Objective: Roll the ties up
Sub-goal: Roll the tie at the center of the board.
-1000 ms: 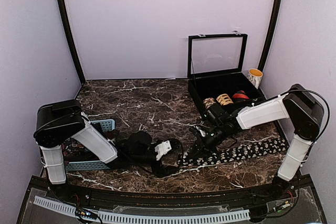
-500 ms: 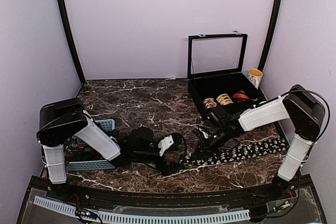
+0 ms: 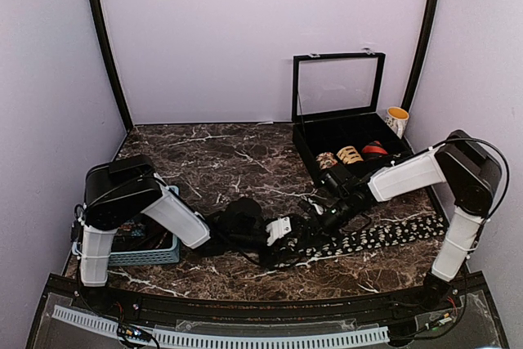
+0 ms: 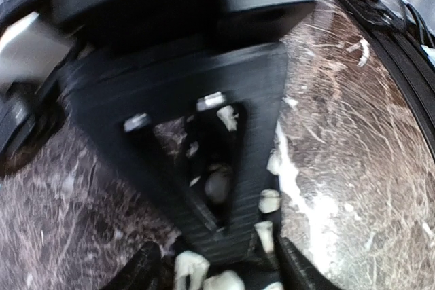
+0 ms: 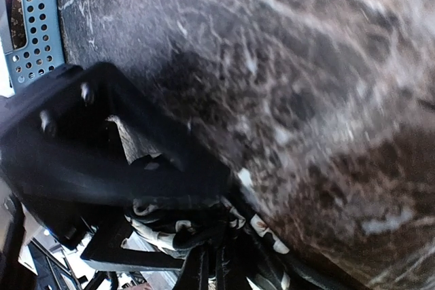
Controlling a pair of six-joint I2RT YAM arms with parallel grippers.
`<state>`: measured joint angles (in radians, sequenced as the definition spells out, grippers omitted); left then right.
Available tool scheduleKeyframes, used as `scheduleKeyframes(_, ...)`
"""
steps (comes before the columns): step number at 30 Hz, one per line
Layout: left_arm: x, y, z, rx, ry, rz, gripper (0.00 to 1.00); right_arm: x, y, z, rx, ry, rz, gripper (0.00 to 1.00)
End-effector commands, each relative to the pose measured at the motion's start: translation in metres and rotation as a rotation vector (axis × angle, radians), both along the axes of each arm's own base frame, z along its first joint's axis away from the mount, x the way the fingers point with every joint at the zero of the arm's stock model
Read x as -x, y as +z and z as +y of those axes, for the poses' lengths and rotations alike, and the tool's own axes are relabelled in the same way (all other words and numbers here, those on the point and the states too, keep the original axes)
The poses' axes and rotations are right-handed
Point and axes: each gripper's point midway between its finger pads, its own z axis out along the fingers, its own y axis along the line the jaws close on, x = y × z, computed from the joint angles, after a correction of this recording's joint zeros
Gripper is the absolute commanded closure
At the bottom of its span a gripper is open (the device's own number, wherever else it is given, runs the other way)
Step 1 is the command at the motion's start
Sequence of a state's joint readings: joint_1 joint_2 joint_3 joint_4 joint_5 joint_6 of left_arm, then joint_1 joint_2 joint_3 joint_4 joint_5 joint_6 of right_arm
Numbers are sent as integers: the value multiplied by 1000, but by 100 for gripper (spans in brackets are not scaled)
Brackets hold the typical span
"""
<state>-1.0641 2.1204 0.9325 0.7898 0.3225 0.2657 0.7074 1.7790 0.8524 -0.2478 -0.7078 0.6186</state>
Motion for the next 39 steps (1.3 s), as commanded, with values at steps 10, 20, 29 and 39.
scheduleKeyframes(10,5,-28,74,-158,215,75,64,-11,-7,29,36,65,-27,100)
scheduleKeyframes(20,20,-7,82,-60,156,40,30,2,-37,9,85,16,45,100)
scheduleKeyframes(29,13,-5,63,-25,109,-29,33,8,-60,-14,143,0,97,100)
scheduleKeyframes(39,14,-21,44,-27,68,27,64,4,-54,-15,138,5,78,99)
